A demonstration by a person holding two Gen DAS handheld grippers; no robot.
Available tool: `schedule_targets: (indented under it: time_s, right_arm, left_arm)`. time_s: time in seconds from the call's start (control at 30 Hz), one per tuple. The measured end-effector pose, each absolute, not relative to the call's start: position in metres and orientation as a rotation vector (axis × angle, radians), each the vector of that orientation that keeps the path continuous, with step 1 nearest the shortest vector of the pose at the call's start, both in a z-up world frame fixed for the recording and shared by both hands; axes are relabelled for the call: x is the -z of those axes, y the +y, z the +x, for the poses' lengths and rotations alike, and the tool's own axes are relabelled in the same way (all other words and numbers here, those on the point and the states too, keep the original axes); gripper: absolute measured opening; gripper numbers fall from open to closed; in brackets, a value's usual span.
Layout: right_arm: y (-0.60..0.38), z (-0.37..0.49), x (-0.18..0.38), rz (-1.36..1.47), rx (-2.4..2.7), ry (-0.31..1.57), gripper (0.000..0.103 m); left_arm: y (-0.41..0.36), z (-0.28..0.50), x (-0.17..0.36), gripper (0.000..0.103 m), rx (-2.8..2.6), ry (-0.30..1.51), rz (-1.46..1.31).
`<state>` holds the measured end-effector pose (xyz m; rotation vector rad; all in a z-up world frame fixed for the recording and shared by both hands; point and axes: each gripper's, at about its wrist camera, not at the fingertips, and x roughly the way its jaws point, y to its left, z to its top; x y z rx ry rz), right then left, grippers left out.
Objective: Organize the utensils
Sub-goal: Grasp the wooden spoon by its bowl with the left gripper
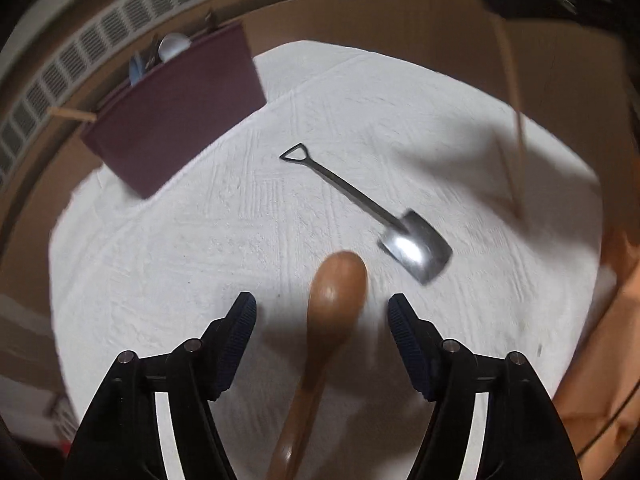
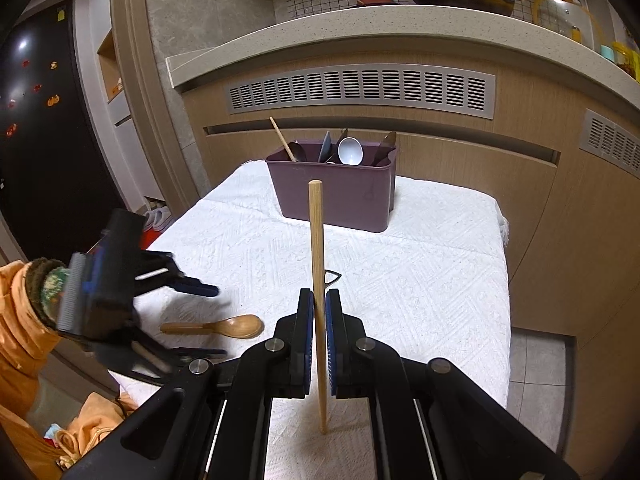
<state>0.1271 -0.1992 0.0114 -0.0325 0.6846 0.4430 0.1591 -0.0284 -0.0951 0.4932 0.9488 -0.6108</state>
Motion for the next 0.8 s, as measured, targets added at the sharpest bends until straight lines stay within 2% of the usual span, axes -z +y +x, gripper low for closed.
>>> schedule_targets:
  time_s: [0.03, 0.07, 0.17, 0.23, 0.3, 0.47, 0.8]
  right_arm:
    - [-0.2, 0.128, -0.011, -0.031, -0.443, 0.686, 0.006]
    - [-0.2, 0.128, -0.011, -0.031, -0.444, 0.688, 0.006]
    - [-0.202, 0.129, -0.008, -0.032, -0.445, 0.698, 0.006]
    - [-0.202, 0.131, -0.007, -0.024, -0.444, 0.704, 0.006]
    - [-0.203, 0.132, -0.006, -0.012, -0.442, 0.705, 0.006]
    - [-0.198, 0.131, -0.008, -0.044, -0.445, 0.69, 0.005]
    - [-0.182, 0.216, 0.044, -0.128, -0.386, 0.872, 0.01]
  left_arm:
    - [-0.028, 0.165, 0.097, 0.047, 0.614, 0.977, 0.446]
    - [-0.028, 0.17, 0.1, 0.044, 0.623, 1.015, 0.395]
    - [-0.029, 0.174, 0.101, 0.043, 0.611, 1.026, 0.345]
    - [-0.026, 0.175, 0.1, 0.033, 0.561, 1.024, 0.308]
    - [-0.024, 0.172, 0.098, 0.033, 0.523, 1.022, 0.28]
    - [-0.019, 0.147, 0.07, 0.033, 0.463, 0.858, 0.191]
    - [0.024, 0.138, 0.002, 0.032, 0.337, 0.599, 0.006]
